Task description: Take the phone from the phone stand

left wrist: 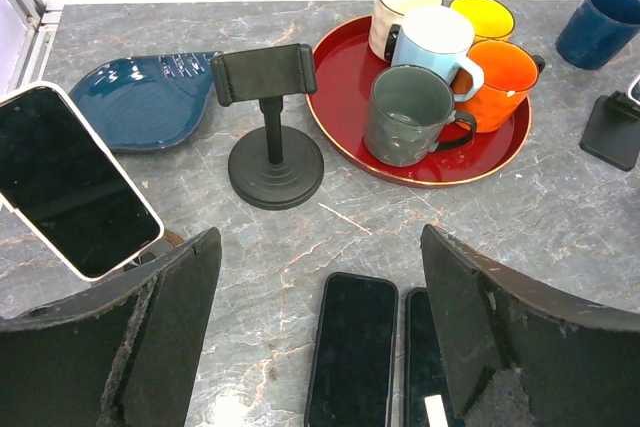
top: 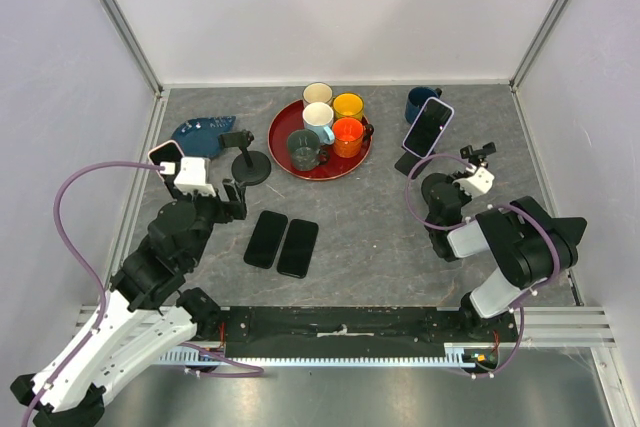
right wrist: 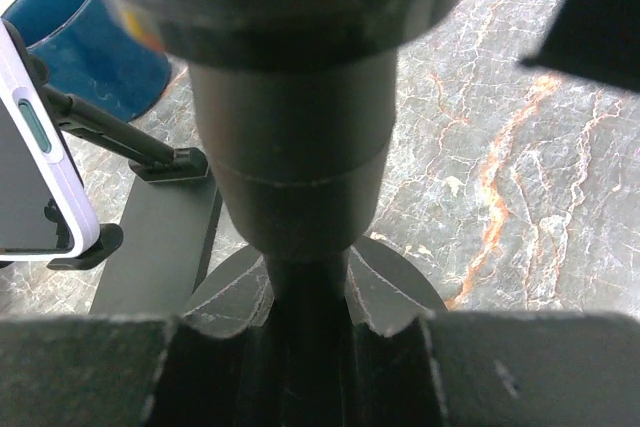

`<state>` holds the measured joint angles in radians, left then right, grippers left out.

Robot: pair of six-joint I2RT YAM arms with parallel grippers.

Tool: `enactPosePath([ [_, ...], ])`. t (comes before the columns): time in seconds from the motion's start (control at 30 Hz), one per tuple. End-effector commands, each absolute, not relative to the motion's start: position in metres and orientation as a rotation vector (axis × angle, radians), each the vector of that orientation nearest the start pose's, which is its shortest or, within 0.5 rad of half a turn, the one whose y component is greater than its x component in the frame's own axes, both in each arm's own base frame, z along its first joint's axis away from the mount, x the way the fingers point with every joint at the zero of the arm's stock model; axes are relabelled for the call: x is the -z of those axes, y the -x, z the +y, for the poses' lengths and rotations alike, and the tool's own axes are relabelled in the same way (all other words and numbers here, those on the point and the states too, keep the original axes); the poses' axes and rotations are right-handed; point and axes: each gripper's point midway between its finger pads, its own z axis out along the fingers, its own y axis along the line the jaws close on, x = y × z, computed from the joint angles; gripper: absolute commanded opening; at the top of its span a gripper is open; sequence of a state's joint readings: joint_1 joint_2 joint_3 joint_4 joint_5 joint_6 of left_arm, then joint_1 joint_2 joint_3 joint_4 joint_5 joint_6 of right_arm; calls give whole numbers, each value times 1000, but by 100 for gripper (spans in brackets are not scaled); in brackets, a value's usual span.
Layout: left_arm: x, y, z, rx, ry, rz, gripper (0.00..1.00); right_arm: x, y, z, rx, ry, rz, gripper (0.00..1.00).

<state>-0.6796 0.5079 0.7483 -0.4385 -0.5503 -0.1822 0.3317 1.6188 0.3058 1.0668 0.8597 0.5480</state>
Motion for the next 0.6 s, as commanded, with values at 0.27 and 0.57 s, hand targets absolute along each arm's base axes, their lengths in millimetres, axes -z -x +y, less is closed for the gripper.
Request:
enactPosePath([
  [0.27,-291,-230,-65,136,-3,1642,85,-90,-370,8,112,-795,1557,13],
  [0.57,-291,-229,-66,145,-4,1635,84,-76,-356,12,102,-761,1641,21],
])
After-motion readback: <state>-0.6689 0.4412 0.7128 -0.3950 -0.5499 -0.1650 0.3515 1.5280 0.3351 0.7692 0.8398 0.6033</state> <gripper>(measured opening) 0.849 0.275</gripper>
